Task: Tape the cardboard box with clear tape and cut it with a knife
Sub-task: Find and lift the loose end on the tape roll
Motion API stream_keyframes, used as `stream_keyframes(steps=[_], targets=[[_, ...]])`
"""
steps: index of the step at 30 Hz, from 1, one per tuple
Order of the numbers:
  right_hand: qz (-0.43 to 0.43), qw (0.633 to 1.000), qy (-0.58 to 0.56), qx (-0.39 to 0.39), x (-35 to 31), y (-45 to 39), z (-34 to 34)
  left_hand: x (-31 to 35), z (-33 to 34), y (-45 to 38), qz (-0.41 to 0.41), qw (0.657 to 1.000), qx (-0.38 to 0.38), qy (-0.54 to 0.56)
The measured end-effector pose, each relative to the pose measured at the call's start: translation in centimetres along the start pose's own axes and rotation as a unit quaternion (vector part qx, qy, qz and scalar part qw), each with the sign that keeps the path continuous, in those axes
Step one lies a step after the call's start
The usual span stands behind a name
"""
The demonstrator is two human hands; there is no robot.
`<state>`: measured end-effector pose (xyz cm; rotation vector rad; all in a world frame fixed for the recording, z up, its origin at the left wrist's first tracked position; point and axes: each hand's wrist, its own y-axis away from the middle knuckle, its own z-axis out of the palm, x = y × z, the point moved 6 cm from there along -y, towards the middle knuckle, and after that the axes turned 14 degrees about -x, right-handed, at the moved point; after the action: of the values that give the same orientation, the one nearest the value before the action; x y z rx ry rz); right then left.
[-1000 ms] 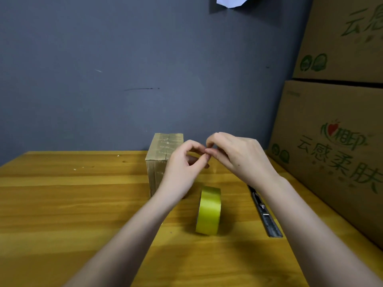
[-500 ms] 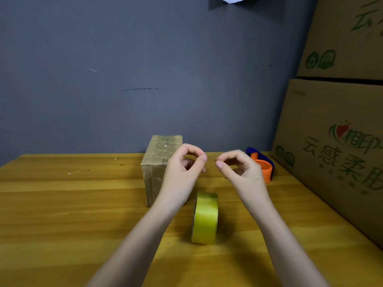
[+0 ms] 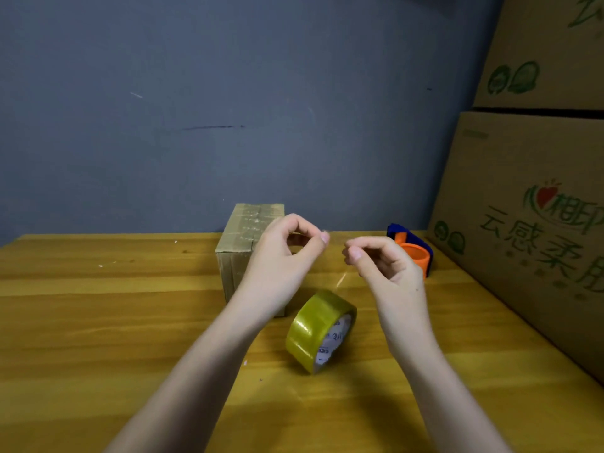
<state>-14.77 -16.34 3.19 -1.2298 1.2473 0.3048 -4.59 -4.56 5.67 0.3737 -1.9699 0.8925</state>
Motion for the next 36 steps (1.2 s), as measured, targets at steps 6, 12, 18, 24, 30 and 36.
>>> stream_keyframes(steps=[6, 12, 18, 24, 30, 36], targets=[[-0.004, 1.000, 0.006, -0.002, -0.3, 0.2, 0.0, 0.6, 0.2, 0.1, 0.013, 0.998, -0.024, 0.049], [-0.009, 0.999, -0.052, 0.012, -0.1, 0.1, 0.0, 0.8, 0.0, 0.1, 0.013, 0.999, -0.012, 0.051], [-0.048, 0.999, 0.005, -0.010, -0.9, 0.4, 0.4, 0.6, 0.1, 0.2, -0.018, 0.997, -0.007, 0.077], [-0.098, 0.991, 0.085, -0.036, -1.9, 0.7, 1.0, -0.3, -0.1, 0.3, -0.066, 0.992, 0.005, 0.103], [-0.087, 0.992, 0.091, -0.003, -2.1, 0.8, 1.1, -0.1, 0.1, 0.6, -0.085, 0.991, 0.006, 0.101], [-0.093, 0.989, 0.111, 0.030, -2.2, 1.0, 0.9, 0.2, 0.2, 0.7, -0.093, 0.991, -0.002, 0.093]])
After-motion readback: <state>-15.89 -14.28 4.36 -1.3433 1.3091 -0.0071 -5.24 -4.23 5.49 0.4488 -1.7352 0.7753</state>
